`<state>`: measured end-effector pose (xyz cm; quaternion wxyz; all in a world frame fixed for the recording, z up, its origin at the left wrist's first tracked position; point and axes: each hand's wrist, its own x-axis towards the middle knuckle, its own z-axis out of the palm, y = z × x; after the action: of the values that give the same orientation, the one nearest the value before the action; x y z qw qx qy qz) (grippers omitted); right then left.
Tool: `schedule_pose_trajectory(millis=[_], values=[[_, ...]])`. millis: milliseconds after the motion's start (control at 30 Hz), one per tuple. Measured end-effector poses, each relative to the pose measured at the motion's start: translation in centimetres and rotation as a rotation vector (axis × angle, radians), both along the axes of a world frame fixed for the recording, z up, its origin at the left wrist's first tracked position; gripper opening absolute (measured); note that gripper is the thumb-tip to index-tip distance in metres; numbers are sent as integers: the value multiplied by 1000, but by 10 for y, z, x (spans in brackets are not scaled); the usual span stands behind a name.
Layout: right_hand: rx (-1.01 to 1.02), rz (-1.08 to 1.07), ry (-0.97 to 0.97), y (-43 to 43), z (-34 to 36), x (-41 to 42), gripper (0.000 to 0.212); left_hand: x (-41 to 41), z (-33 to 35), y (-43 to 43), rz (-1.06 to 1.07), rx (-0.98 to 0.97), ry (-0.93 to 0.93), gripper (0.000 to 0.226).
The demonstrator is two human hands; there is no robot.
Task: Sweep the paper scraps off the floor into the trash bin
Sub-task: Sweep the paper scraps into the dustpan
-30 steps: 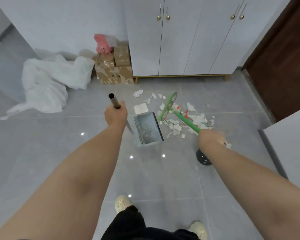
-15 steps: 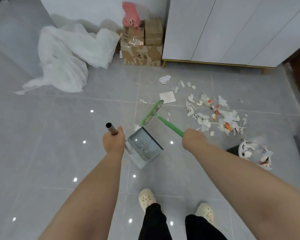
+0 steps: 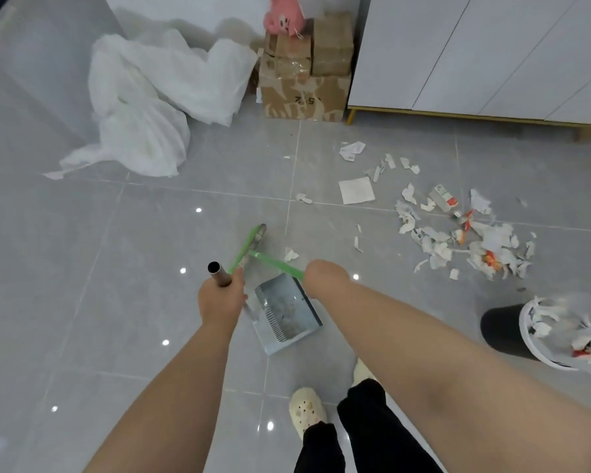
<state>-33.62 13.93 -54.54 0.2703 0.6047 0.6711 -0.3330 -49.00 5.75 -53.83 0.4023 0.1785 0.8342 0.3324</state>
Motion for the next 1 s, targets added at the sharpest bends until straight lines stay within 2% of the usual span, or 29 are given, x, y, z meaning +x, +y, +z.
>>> schedule_pose_trajectory(millis=[100,233,467,600,800,900,1000], values=[[-15,107,-82,13,-26,19,32,6,-11,15,-52,23,48,34],[-47,142,-150,44,-46,66,34,27,-16,40,-122,22,118,37],[13,228,-356,129,-33,177,34,59,-16,99,-222,-40,170,34],[15,185,-485,169,-24,232,33,76,-10,139,-188,-51,216,36],[11,198,-627,203,-7,270,33,94,2,194,-166,-60,270,38],[47,234,-657,213,5,281,32,92,9,217,-133,-48,285,37],[165,255,-618,219,20,290,32,81,13,235,-105,-25,316,37]])
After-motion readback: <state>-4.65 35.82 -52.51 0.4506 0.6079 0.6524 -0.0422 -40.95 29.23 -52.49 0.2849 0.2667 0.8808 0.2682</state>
